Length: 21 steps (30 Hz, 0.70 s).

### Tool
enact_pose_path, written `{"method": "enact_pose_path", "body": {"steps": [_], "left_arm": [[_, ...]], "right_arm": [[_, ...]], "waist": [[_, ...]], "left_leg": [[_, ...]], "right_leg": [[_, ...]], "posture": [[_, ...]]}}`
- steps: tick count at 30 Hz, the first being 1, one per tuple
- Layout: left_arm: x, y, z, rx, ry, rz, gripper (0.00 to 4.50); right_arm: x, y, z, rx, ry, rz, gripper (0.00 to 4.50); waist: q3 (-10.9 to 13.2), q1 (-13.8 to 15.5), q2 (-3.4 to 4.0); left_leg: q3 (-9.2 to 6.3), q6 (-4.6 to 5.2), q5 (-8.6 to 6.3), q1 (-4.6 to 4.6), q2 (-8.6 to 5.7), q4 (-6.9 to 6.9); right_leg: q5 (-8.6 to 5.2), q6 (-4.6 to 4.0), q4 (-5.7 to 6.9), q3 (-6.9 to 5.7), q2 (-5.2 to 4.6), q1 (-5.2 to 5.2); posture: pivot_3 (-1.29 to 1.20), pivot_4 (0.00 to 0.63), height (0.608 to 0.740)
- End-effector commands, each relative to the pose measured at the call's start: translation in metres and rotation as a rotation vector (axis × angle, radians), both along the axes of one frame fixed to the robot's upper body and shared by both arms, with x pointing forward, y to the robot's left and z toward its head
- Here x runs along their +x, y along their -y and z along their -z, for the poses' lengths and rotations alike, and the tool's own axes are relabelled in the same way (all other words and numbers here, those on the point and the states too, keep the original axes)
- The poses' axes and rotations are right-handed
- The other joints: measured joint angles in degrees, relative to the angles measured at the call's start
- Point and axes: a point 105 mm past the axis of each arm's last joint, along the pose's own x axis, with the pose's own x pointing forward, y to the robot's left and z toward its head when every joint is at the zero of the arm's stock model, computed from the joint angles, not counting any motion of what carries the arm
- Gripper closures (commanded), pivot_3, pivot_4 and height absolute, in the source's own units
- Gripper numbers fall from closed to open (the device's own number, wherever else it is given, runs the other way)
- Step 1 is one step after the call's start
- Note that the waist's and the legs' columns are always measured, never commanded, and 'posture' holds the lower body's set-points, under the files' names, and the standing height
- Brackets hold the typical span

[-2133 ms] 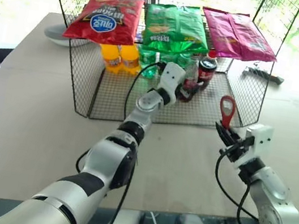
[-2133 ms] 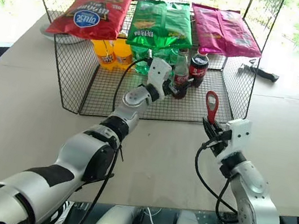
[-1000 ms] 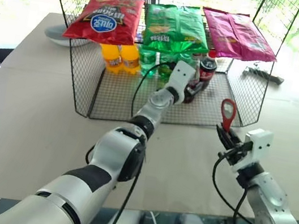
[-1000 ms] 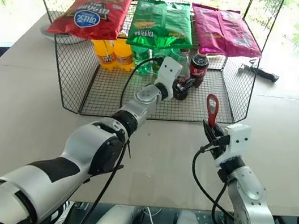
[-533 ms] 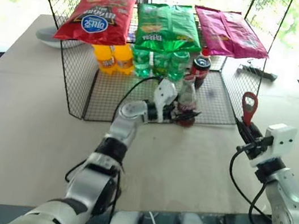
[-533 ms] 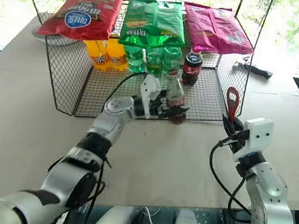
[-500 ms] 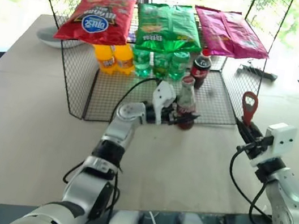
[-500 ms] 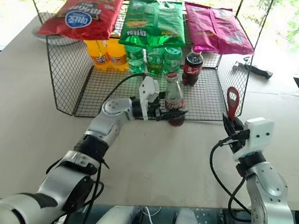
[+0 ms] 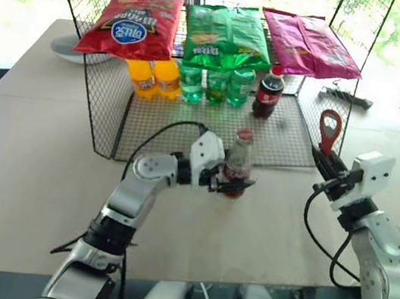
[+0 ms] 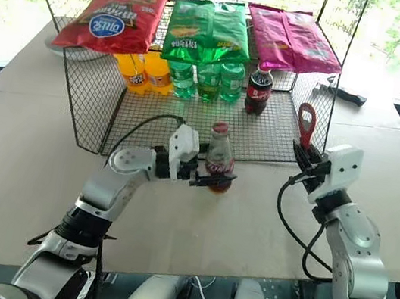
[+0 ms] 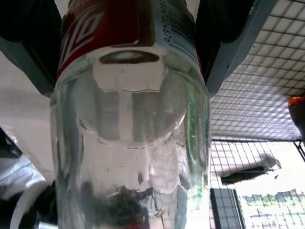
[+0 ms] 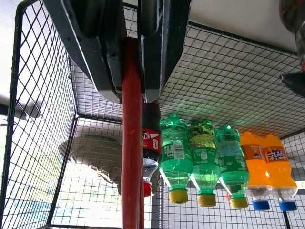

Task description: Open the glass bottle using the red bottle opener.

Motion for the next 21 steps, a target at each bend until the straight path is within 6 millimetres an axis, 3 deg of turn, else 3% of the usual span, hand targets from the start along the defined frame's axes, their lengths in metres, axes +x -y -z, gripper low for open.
{"method": "enact_pose_path", "body": {"steps": [1,3,4,7,11,21], "left_arm": [[-0.001,0.001,-0.006,-0.015,0.084,-0.003,1.70],[-0.002,0.000,-0.005,-0.023,0.085,0.000,1.70],[-0.002,0.000,-0.007,-0.039,0.078,0.005,0.90],[-0.003,-0.001,-0.008,-0.059,0.088,0.006,0.02],[-0.004,-0.006,-0.010,-0.119,0.098,-0.013,0.02],[-0.007,-0.011,-0.036,-0.306,0.130,-0.006,0.02]], "right_arm": [[-0.003,-0.007,-0.014,0.000,0.059,-0.026,4.50],[-0.004,-0.008,-0.013,-0.001,0.059,-0.028,4.50],[-0.004,-0.008,-0.013,-0.002,0.059,-0.029,4.50],[-0.005,-0.009,-0.013,-0.006,0.059,-0.035,4.50],[-0.005,-0.011,-0.011,-0.013,0.058,-0.039,4.50],[-0.005,-0.011,-0.007,-0.014,0.050,-0.043,4.50]], "waist": [[0.00,0.10,0.00],[-0.01,0.09,0.01],[-0.01,0.05,0.01],[-0.01,0.01,0.01],[-0.01,-0.03,0.01],[-0.01,-0.04,0.01]], "left_leg": [[0.00,0.00,0.00,0.00,0.00,0.00],[0.00,0.00,0.00,0.02,0.00,0.00],[0.00,0.00,0.00,0.01,0.00,0.00],[0.00,0.00,0.00,0.01,0.00,0.00],[0.00,0.00,0.00,0.02,0.00,0.00],[0.00,0.00,0.00,0.02,0.00,0.00]], "right_leg": [[0.00,0.00,0.01,-0.01,-0.01,0.00],[0.00,0.00,0.02,-0.01,0.00,0.01],[0.00,0.00,0.01,-0.01,0.00,0.01],[0.00,0.00,0.01,0.00,0.00,0.01],[0.00,0.00,0.01,0.00,0.00,0.01],[0.00,0.00,0.01,0.00,-0.01,0.01]], "posture": [[0.00,0.150,0.740],[0.00,0.150,0.740],[0.00,0.150,0.740],[0.00,0.150,0.740],[0.00,0.150,0.740],[0.00,0.150,0.740]]}}
